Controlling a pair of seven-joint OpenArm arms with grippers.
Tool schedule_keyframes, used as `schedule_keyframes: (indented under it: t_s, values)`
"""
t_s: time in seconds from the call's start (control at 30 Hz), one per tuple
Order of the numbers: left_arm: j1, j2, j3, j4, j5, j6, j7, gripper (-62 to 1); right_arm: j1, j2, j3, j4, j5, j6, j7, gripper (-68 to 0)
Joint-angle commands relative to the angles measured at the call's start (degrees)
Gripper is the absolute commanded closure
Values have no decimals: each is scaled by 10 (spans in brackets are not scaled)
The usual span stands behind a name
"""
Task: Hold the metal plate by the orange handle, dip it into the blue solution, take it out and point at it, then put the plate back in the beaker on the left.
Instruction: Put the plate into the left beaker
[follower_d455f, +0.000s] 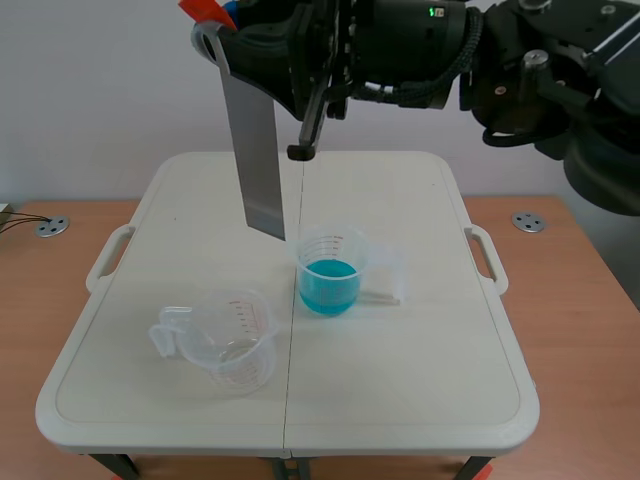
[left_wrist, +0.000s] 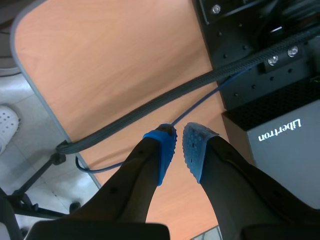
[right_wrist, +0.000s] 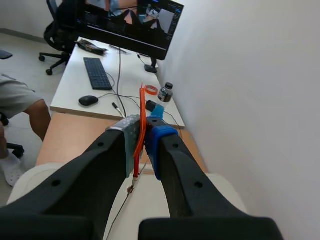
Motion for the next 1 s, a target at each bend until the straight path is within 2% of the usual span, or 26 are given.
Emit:
schedule_keyframes:
  t_s: [0.0,0.43,0.97]
  values:
    - [3,-1,-1,7,-1,0,0,-94,25,-8,-5,7,11,0,10,-13]
    - [2,-1,1,7,-1,-1,1,-94,38,-52,-58,7,11,0,6,-13]
    - [2,-1,1,7,-1,-1,1,-94,32,-54,-75,7,11,-2,0,-13]
